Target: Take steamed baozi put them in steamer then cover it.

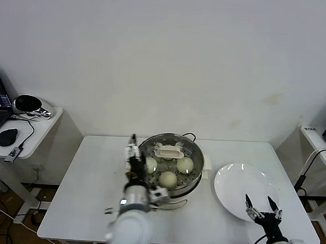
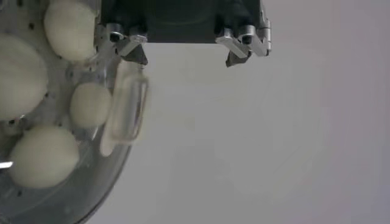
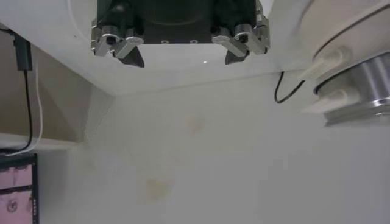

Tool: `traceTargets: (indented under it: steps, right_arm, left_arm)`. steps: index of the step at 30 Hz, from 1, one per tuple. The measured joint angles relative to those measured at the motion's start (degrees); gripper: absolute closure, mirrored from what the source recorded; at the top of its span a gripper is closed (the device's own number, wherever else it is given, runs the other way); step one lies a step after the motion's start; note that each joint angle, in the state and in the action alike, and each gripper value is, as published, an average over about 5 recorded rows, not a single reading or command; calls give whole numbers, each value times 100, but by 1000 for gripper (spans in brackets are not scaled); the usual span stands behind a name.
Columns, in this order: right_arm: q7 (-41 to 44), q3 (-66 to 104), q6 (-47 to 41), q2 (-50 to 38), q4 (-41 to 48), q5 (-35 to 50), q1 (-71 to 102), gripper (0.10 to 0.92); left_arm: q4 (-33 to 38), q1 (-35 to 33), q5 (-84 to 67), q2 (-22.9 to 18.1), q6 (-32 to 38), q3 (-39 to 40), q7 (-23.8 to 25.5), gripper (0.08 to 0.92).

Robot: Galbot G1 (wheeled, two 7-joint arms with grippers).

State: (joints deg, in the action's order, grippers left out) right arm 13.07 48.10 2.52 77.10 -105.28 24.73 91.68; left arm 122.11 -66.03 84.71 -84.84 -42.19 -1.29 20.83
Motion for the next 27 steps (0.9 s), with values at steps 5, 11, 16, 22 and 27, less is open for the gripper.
traceTargets:
  steps: [5, 11, 16, 22, 27]
  right_arm:
    - [-92, -177, -8, 2, -260, -113, 161, 203]
    - [-292, -490, -125, -71, -499, -179, 276, 203]
    - [-451, -655, -175, -166, -661, -215, 417, 203]
    - [-558, -766, -185, -250, -768, -236, 614, 203]
    - [-619, -814, -158, -236, -789, -318, 692, 203]
  left_arm:
    - [451, -467, -1697, 163, 47, -1095, -449, 177]
    - [639, -1285, -3975, 260, 814, -2484, -909, 177]
    - [588, -2022, -5725, 244, 1813, -3145, -1170, 177]
    - [368, -2710, -7441, 170, 2598, -3466, -1331, 177]
    - [252, -3093, -8381, 165, 2868, -3617, -1408, 177]
